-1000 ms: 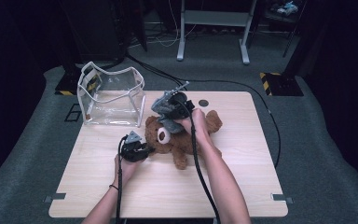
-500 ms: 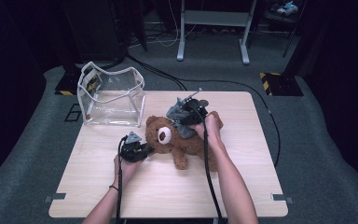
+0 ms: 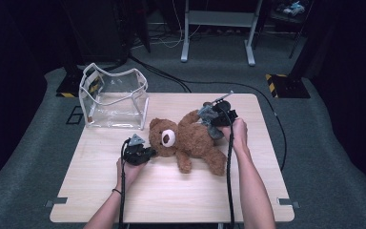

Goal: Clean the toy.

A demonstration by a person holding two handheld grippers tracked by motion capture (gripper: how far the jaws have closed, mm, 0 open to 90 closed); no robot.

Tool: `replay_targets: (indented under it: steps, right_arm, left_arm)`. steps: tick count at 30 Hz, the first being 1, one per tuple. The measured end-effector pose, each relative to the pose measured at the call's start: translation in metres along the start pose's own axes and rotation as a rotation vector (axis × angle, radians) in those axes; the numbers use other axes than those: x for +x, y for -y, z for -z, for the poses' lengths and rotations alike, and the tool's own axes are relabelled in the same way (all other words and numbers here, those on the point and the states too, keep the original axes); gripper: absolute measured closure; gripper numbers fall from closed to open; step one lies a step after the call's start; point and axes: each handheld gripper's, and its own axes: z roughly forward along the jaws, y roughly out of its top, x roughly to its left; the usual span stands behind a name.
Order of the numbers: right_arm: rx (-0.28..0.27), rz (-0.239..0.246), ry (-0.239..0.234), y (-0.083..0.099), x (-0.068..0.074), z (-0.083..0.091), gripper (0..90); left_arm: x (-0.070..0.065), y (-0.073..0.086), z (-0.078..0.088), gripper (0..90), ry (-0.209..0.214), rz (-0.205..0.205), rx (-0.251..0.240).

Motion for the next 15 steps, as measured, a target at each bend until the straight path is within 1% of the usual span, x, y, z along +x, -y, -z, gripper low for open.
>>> replay_targets:
  steps: [1, 2, 3, 4, 5, 7, 8, 11, 13, 15]
  right_arm:
    - [0.012, -0.005, 0.036, 0.003, -0.004, -0.001, 75.4]
    - [0.014, -0.019, 0.048, 0.006, -0.008, -0.002, 75.3]
    - [0.011, -0.036, 0.045, 0.009, -0.012, -0.001, 75.3]
    - [-0.001, -0.047, 0.052, 0.012, -0.015, 0.001, 75.3]
    - [-0.015, -0.055, 0.047, 0.013, -0.016, 0.006, 75.2]
    - [-0.058, -0.042, 0.039, 0.014, -0.015, 0.019, 75.1]
    - [-0.081, -0.046, 0.035, 0.013, -0.009, 0.026, 75.2]
    - [-0.145, 0.012, -0.003, 0.01, 0.008, 0.045, 75.1]
    - [-0.183, 0.047, -0.033, 0.007, 0.024, 0.055, 75.0]
    - [-0.21, 0.084, -0.074, 0.003, 0.041, 0.061, 74.9]
  left_arm:
    - [0.0, 0.0, 0.0, 76.4, 0.001, 0.002, 0.001]
    - [0.0, 0.0, 0.0, 76.2, 0.005, 0.004, 0.008]
    - [0.0, 0.0, 0.0, 75.8, 0.003, 0.005, 0.008]
    - [0.0, 0.0, -0.001, 75.7, -0.001, 0.007, 0.002]
    - [0.0, 0.0, -0.001, 75.6, 0.0, 0.008, 0.006]
    - [0.0, 0.0, -0.001, 75.5, 0.0, 0.005, 0.01]
    - [0.0, 0.0, -0.002, 75.5, 0.0, 0.005, 0.011]
    - [0.0, 0.0, -0.001, 75.6, 0.0, 0.006, 0.013]
    - [0.0, -0.001, -0.001, 75.6, 0.0, 0.005, 0.013]
    - [0.0, -0.001, -0.001, 75.6, 0.002, 0.006, 0.015]
